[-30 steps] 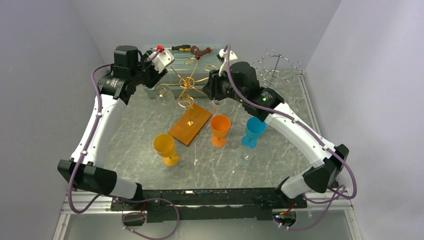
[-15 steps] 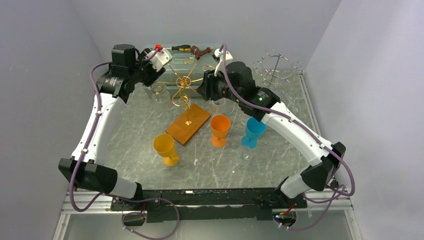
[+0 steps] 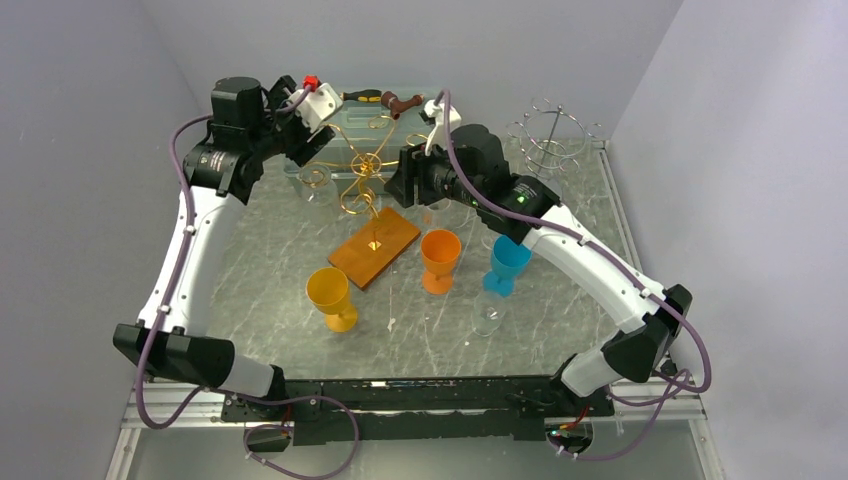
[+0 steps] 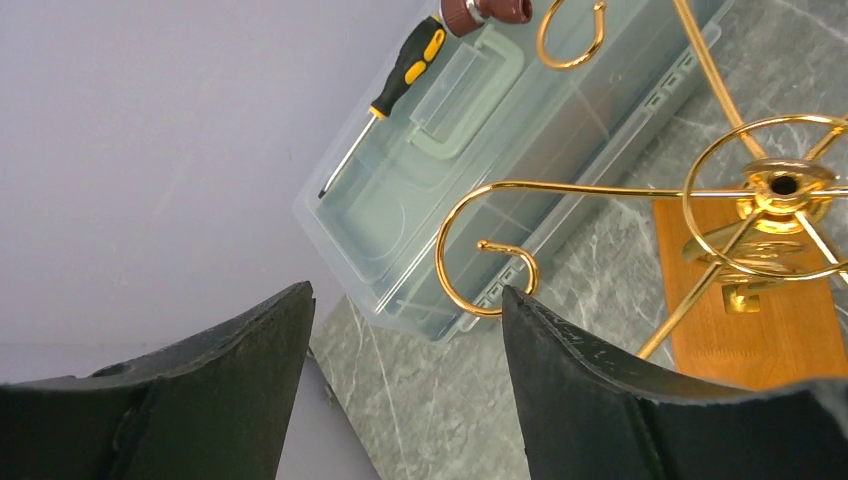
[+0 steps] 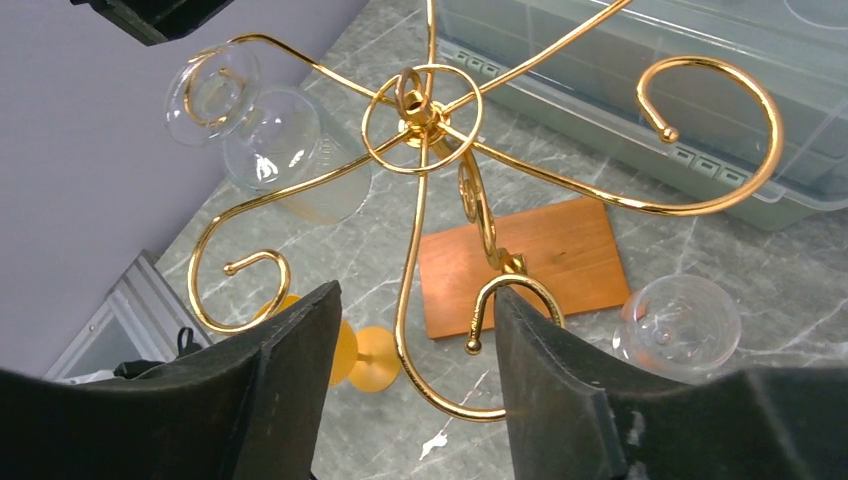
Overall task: Place the wine glass upside down on the wine glass rack
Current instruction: Adjust the wine rack at the center of the board.
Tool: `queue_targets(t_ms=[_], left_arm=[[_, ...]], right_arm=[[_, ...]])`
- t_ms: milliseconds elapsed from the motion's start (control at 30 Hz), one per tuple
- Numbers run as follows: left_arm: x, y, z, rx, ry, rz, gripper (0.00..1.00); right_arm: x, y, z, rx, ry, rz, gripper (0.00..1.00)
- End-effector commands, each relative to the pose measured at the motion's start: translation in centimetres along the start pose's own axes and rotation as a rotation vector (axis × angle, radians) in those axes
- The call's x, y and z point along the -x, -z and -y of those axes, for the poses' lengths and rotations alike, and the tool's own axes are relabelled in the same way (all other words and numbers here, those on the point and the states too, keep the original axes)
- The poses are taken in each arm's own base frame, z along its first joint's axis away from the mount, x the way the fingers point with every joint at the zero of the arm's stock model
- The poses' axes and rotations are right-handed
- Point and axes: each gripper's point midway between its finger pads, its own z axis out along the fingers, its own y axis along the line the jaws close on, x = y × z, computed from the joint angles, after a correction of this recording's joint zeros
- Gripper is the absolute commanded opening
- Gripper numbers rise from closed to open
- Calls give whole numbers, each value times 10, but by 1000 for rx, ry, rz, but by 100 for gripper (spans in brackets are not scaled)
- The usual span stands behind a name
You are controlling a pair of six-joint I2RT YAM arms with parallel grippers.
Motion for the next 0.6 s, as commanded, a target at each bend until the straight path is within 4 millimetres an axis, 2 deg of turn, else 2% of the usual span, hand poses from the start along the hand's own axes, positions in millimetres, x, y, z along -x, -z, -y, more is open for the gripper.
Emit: queue_targets(t_ms=[0, 133, 233, 300, 433, 567], left_arm=[[39, 30, -17, 73, -39, 119, 75], [34, 37, -25, 124, -51, 86, 78], [26, 46, -41, 229, 0, 41, 81], [16, 52, -49, 296, 45, -5, 89], [5, 71, -56, 366, 97, -69, 99], [0, 87, -52, 358, 145, -110, 99]], right_arm=[[-19, -2, -9, 33, -9, -94, 62], [3, 9, -15, 34, 8, -50, 69], [24, 25, -27, 29, 47, 3, 72], [33, 35, -36, 12, 91, 27, 74], [31, 43, -55, -20, 163, 3, 78], [24, 49, -74, -37, 217, -7, 79]])
